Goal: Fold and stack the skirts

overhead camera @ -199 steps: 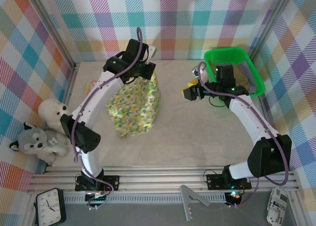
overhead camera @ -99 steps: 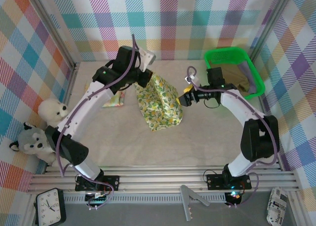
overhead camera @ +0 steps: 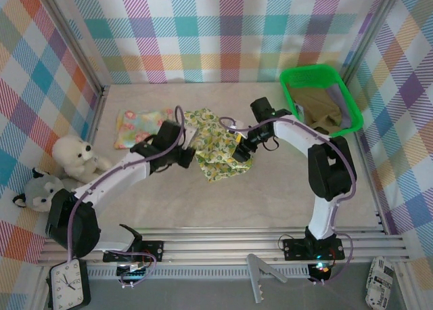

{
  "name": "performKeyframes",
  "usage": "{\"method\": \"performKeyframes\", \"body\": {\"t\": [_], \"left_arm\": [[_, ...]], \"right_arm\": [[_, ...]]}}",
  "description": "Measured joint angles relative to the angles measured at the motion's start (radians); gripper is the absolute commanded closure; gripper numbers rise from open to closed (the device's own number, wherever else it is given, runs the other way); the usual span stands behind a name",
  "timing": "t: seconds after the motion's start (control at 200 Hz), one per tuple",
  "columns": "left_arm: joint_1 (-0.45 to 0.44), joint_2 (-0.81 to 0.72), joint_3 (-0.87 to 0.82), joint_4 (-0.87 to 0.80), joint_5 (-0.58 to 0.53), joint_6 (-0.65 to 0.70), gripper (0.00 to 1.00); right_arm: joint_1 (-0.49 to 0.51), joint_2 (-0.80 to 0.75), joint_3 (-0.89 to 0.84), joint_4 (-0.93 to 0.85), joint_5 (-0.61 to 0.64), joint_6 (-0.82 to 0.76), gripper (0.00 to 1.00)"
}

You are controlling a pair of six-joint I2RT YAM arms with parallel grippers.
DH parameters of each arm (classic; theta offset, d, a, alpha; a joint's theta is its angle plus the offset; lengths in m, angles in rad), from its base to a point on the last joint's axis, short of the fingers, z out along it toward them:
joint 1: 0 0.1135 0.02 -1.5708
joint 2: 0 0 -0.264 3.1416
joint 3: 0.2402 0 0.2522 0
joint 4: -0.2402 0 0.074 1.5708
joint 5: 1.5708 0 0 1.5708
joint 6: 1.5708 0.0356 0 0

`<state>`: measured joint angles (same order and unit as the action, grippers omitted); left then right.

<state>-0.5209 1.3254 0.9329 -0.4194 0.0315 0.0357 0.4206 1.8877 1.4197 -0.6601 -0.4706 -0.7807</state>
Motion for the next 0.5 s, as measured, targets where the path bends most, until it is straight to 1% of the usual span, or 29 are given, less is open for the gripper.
{"method": "performKeyframes", "body": {"t": [0.065,0.145,0.325,0.5], "left_arm": [[0.000,-0.031,-0.114,0.064,-0.009,-0.073,1.00],[0.000,-0.039,-0.191,0.113,-0.026,-0.132,1.00],[0.006,-0.031,-0.236,0.191,-0.045,-0.195,1.00],[0.034,-0.033,-0.271,0.239,-0.048,-0.222,1.00]], "right_arm": [[0.000,0.022,0.023,-0.010,0.017,-0.024,0.17],[0.002,0.048,0.059,-0.021,0.039,-0.052,0.17],[0.021,0.139,0.179,-0.044,0.112,-0.128,0.18],[0.040,0.206,0.267,-0.071,0.154,-0.179,0.15]]}}
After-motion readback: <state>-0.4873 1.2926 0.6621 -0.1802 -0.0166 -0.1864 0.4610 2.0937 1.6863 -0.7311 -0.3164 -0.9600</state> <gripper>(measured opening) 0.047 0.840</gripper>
